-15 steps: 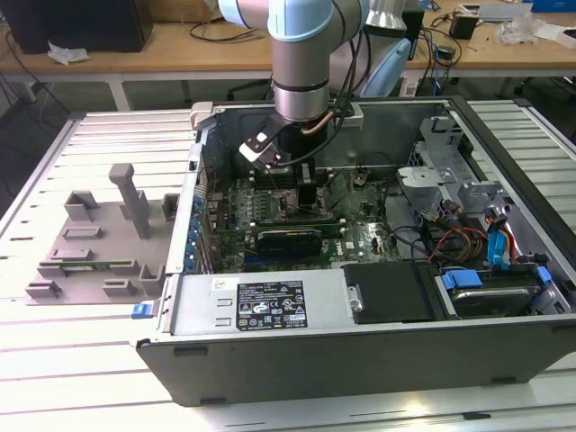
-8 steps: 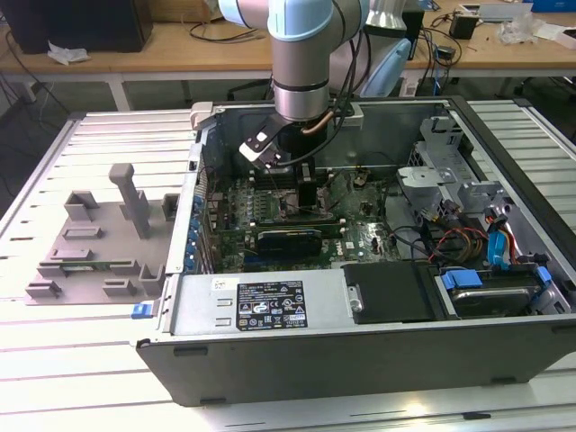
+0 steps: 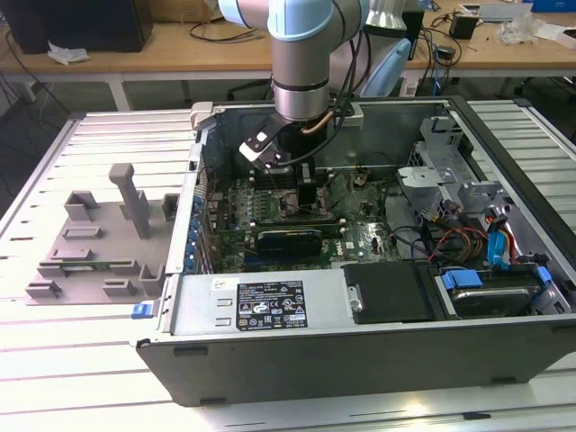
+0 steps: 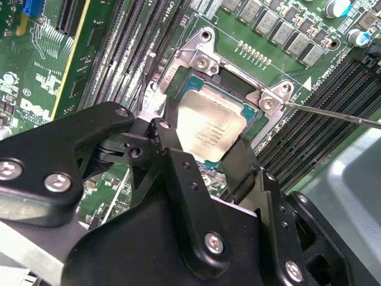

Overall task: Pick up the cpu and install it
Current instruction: 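Place the cpu into insertion slot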

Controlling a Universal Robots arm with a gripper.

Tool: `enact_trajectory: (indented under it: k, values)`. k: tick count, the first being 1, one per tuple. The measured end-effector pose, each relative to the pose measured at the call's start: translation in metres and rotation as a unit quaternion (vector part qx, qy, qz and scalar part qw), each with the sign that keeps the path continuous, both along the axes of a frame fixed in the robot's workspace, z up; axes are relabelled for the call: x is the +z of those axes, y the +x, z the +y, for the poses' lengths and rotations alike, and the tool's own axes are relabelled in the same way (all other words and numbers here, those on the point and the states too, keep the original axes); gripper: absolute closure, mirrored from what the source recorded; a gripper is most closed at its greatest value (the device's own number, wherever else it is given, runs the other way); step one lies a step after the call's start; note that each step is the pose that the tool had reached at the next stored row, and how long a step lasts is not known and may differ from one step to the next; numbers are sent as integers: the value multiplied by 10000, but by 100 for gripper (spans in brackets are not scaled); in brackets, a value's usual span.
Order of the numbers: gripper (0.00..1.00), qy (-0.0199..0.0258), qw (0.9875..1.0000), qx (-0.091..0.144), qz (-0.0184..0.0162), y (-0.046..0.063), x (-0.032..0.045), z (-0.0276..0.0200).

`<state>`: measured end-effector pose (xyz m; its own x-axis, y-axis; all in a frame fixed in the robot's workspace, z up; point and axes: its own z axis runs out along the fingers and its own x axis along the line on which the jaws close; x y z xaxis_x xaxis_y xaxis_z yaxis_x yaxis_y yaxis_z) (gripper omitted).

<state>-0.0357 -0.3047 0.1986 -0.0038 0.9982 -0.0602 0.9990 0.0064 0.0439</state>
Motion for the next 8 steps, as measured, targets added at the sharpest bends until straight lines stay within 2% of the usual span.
enact_trajectory:
  k: [8]
  values:
    - [46,-2,10000,-58,-1,0,26,1]
